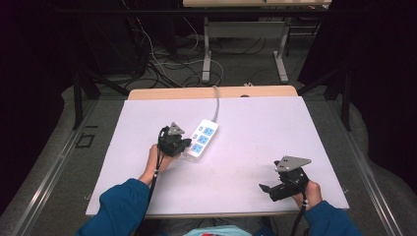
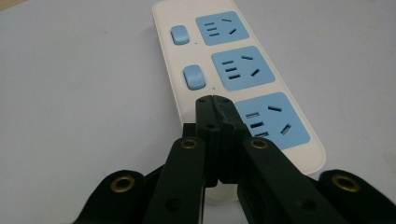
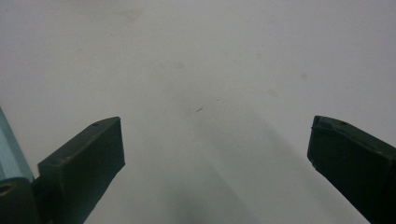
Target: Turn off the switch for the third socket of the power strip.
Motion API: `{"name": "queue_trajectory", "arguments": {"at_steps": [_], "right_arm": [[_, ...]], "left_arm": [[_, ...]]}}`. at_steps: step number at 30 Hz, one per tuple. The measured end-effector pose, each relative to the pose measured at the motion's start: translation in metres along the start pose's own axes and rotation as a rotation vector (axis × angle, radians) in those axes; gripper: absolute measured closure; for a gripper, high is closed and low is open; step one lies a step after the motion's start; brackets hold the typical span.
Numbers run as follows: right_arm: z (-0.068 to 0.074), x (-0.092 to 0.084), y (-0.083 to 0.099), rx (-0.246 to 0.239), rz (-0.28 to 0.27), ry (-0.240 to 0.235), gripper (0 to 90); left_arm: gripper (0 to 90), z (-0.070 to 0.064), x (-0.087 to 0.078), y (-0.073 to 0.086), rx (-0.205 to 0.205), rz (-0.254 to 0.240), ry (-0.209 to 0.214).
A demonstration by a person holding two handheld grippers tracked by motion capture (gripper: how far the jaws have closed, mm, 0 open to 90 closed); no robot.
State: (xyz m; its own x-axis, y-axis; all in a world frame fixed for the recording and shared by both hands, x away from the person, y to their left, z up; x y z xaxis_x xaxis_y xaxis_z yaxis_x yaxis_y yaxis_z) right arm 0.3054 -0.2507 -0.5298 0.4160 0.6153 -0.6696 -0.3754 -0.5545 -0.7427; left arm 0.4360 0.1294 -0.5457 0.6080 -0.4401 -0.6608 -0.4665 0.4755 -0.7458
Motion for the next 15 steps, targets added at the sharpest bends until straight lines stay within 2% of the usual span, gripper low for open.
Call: {"name": "queue_trajectory", "arguments": {"at_steps": [6, 8, 9, 15], "right_arm": [[0.0014, 0.0007, 0.0005, 0.019, 0.003, 0.005, 3.3], [-0.0003, -0.0002, 0.0006, 0.001, 0.005, 0.002, 3.3], [0.0008, -0.0001, 0.0009, 0.013, 0.000, 0.004, 3.3], [0.0012, 0.0002, 0.0006, 0.011, 0.004, 0.001, 3.3]], "left_arm": [[90.0, 0.0000, 0.0002, -0.0003, 0.007, 0.000, -0.005], [90.0, 0.0000, 0.0002, -0.0003, 0.006, 0.000, -0.006], [90.0, -0.0002, 0.0001, -0.0003, 0.008, 0.000, -0.008], [90.0, -0.0003, 0.0001, -0.0003, 0.010, 0.000, -0.008]]}}
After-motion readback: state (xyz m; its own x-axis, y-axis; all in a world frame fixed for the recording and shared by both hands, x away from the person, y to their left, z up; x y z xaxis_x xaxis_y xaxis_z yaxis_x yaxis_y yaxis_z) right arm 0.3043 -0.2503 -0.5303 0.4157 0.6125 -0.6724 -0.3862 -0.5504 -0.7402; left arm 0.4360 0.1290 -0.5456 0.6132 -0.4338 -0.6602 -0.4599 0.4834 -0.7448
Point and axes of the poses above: each handheld gripper's, and its own axes: x roughly forward along the jaws, y roughly out of its underside, z roughly to its left, the point moved 1 cm from there along x, roughly forward along the jaws, and after that the axes turned 8 degrees about -y, right-handed, at the moved point
